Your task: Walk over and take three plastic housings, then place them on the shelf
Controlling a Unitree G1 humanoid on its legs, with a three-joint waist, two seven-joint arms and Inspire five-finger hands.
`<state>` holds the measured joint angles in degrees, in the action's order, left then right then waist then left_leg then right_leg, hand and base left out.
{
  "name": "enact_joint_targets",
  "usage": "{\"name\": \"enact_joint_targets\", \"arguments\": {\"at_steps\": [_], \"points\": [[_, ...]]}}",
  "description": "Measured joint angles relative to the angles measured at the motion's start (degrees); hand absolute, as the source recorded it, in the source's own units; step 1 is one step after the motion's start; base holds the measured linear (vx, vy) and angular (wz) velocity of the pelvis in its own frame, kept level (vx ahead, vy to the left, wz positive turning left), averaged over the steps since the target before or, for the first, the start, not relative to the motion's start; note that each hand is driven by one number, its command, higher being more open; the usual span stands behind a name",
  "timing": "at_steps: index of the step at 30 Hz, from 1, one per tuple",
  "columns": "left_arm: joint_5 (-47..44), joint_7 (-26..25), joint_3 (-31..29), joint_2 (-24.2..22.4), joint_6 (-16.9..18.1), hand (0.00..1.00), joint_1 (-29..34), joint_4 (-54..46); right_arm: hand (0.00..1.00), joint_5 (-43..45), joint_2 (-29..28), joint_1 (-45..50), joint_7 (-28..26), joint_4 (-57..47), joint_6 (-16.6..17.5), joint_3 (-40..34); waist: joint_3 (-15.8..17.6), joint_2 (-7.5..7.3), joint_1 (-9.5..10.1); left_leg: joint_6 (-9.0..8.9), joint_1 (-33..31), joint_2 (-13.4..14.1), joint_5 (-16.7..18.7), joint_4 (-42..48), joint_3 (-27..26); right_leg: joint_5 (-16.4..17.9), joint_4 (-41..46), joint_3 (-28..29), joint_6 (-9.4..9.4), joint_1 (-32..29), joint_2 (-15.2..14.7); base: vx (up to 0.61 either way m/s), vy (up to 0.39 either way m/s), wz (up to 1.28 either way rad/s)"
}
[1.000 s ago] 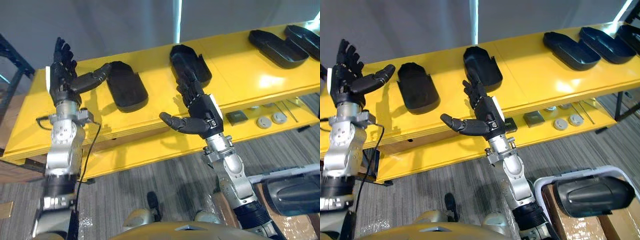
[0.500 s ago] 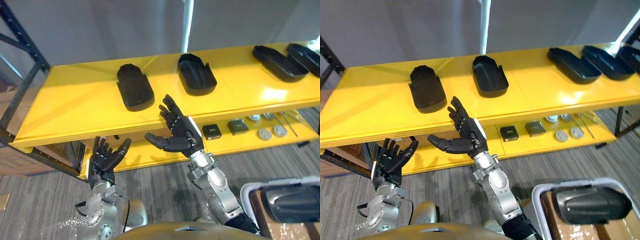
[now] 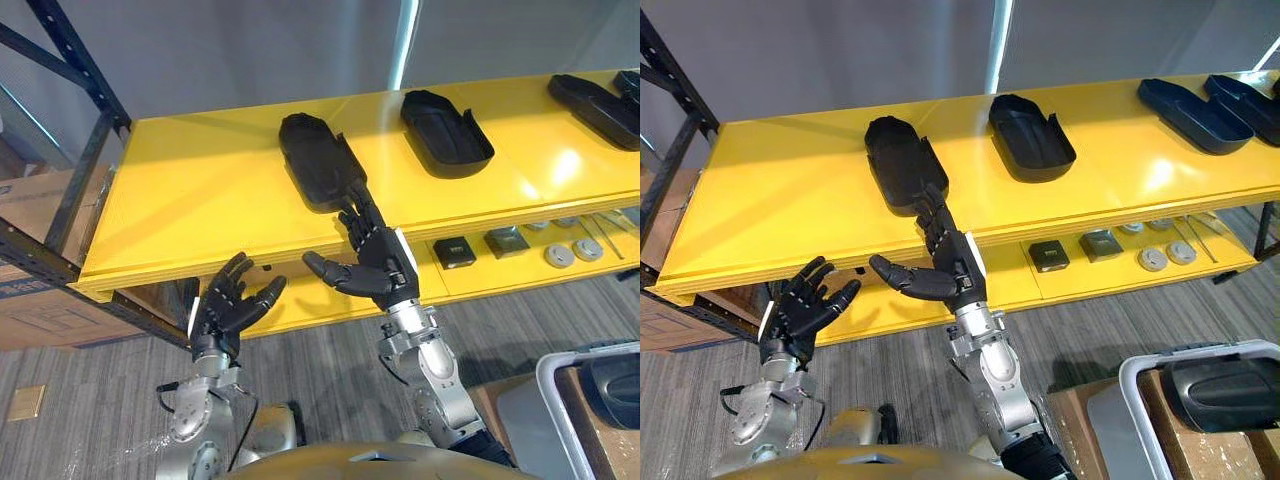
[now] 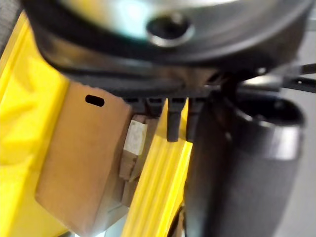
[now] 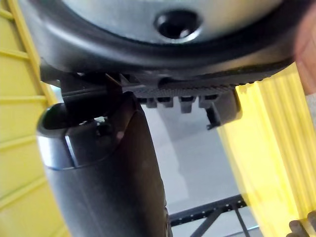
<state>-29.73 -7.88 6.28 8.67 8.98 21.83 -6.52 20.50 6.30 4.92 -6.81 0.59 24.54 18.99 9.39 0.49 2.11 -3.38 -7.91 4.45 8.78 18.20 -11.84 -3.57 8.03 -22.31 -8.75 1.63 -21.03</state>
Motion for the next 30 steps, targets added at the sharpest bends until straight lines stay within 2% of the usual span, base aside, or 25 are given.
{"name": "enact_joint_targets", "arguments": {"at_steps": [2, 5, 7, 9, 11, 13, 15, 17, 20, 24, 27, 30], "points": [[-0.3, -3.6, 1.0, -1.0, 0.0, 1.00, -2.4, -0.2, 1.00, 0.1, 0.0, 0.3, -0.1, -1.2, 0.0, -3.6, 0.0, 0.08, -1.04, -0.56, -1.4, -0.4, -3.2, -3.5, 2.9, 0.4, 0.1, -0.6, -0.38, -0.7, 0.7, -0.01, -0.108, 0.68], [-1.6, -5.7, 1.0, -3.7, 1.0, 1.00, -3.9, -1.3, 1.00, 0.6, 0.3, 0.5, -1.5, -1.5, 0.0, -6.0, 0.0, 0.09, -0.80, -2.30, -3.0, 0.7, -6.2, -6.2, 5.7, 3.4, 0.2, -2.6, -0.71, -1.0, 2.6, -0.03, -0.164, 0.53], [-1.4, -5.6, 0.9, -4.5, 1.3, 1.00, -3.4, -3.8, 1.00, 0.8, 0.5, 0.6, -2.0, -1.8, -0.1, -6.0, 0.2, 0.71, -0.72, -3.27, -3.2, 2.0, -7.5, -7.5, 7.3, 4.2, 0.2, -3.6, -0.04, -0.4, 4.8, -0.06, -0.200, 0.37], [-1.5, -4.8, 0.8, -4.6, 1.5, 1.00, -3.4, -6.3, 1.00, 1.2, 0.5, 1.0, -2.0, -4.0, -0.5, -5.9, 0.2, 0.73, -0.70, -3.29, -3.5, 3.4, -8.2, -8.4, 7.2, 5.7, -0.2, -5.5, -0.15, 0.6, 5.7, -0.05, -0.149, 0.44], [-1.6, -1.1, 0.8, -4.7, 3.7, 1.00, -3.3, -7.5, 1.00, 1.2, 1.3, 0.8, -1.2, -5.9, -0.5, -6.0, 0.2, 1.28, 0.41, -3.69, -2.9, 4.4, -10.2, -9.6, 6.4, 5.9, -0.5, -6.0, 0.13, 1.3, 6.8, -0.02, -0.087, 0.19], [-1.6, 0.8, 0.9, -4.9, 5.4, 1.00, -3.4, -8.6, 1.00, 1.1, 2.3, 0.4, -0.6, -5.9, -0.5, -6.0, 0.2, 1.16, 0.91, -3.20, -0.8, 3.9, -11.7, -12.1, 5.6, 5.9, 0.3, -5.1, 0.16, 1.2, 6.2, 0.01, 0.003, -0.07], [-1.2, 2.1, 0.9, -4.5, 8.0, 1.00, -4.0, -10.0, 1.00, 0.2, 3.0, -0.4, 1.3, -5.4, -0.5, -5.5, 0.3, 0.88, 1.05, -2.47, 1.4, 2.7, -12.8, -14.5, 3.9, 5.9, 2.2, -1.8, 0.20, 0.2, 4.8, -0.02, 0.099, -0.20], [-1.2, 2.0, 0.5, -3.8, 8.6, 1.00, -4.6, -10.0, 1.00, 0.3, 2.5, -0.5, 1.3, -5.0, -0.5, -5.6, 0.3, 0.52, 0.94, -2.32, 1.8, 2.3, -12.8, -14.6, 3.0, 5.9, 2.2, -0.5, 0.22, -0.1, 4.3, -0.05, 0.082, -0.25], [1.2, 1.8, -0.6, -3.1, 8.7, 1.00, -6.4, -10.0, 1.00, 0.3, 2.4, -0.5, 1.0, -4.9, -0.3, -6.5, 0.6, -0.22, 0.61, -2.17, 2.6, 2.0, -13.3, -16.7, 1.6, 7.2, 1.6, 1.5, 0.21, -0.6, 4.2, -0.08, 0.018, -0.14], [1.1, 3.3, -0.9, -3.1, 8.5, 1.00, -6.7, -10.0, 1.00, -0.1, 2.5, -0.1, 1.0, -4.9, -0.3, -8.9, 0.5, -0.15, 0.21, -2.57, 4.5, 2.7, -16.0, -20.8, 1.2, 7.2, 0.9, 1.5, 0.08, -0.6, 5.4, -0.05, -0.032, -0.01], [3.6, 4.9, -0.7, -2.8, 7.7, 1.00, -7.6, -10.1, 1.00, -3.6, 3.0, -0.7, 1.4, -4.9, -0.3, -12.1, 0.5, -0.25, -0.34, -2.91, 4.7, 3.2, -18.2, -23.0, 1.7, 6.5, 0.7, 1.0, -0.94, -0.7, 6.2, 0.00, -0.036, 0.09], [5.7, 4.7, -0.5, -1.2, 7.0, 1.00, -10.6, -10.0, 1.00, -7.2, 5.4, -4.4, 2.5, -4.8, -0.3, -14.6, 0.5, -0.26, -0.70, -2.85, 4.8, 3.1, -18.6, -23.0, 1.8, 6.3, 0.8, 0.9, -1.16, -0.6, 6.2, 0.01, -0.008, 0.02]]}}
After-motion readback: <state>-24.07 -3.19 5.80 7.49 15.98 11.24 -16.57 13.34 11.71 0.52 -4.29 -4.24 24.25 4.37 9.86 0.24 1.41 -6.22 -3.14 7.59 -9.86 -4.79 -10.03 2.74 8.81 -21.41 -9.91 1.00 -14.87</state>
